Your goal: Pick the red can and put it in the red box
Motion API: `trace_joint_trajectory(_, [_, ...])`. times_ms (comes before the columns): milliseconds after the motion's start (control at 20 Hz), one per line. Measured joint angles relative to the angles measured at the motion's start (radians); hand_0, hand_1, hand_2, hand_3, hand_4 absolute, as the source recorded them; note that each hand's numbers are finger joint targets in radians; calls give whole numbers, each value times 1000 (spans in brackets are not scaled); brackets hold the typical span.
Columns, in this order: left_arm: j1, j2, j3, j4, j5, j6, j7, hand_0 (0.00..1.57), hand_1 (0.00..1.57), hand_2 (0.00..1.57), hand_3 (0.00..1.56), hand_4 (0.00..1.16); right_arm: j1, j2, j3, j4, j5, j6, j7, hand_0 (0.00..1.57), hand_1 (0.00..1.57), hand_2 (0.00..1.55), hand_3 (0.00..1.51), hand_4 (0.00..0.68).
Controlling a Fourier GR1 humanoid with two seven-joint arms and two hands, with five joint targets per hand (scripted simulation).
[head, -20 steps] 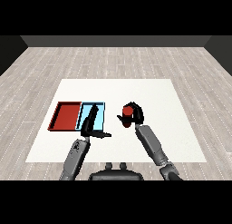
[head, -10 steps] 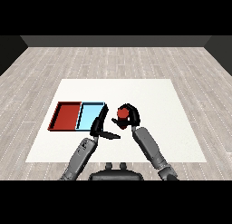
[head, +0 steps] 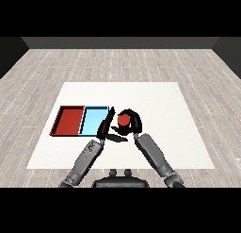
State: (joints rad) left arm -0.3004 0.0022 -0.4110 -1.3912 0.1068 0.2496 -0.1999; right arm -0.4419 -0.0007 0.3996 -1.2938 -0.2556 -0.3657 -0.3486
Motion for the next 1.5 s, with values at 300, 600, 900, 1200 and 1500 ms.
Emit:
trace_joint_trajectory(300, [-39,-2,-30,55,15,32,-4,0,0,0,0,0,4,0,33,-20,4,-14,-7,1447,1447,1425,1383,615])
trace_joint_trajectory(600, [-89,-2,-48,87,19,52,16,0,0,0,0,0,2,0,85,-41,-26,-35,-6,1447,1447,1433,1387,594])
trace_joint_trajectory(900, [-98,12,-85,105,49,76,-11,0,0,0,0,236,19,-10,117,-88,-26,-62,10,1471,1471,1457,1405,511])
trace_joint_trajectory(1200, [-124,28,-112,108,35,174,23,1552,1552,1479,1384,868,-52,-19,132,-35,-81,-93,-18,1503,1503,1452,1400,523])
trace_joint_trajectory(1500, [-125,37,-142,118,61,236,20,1571,1571,1504,1390,950,-21,-24,150,-56,-80,-100,-31,1470,1470,1440,1393,559])
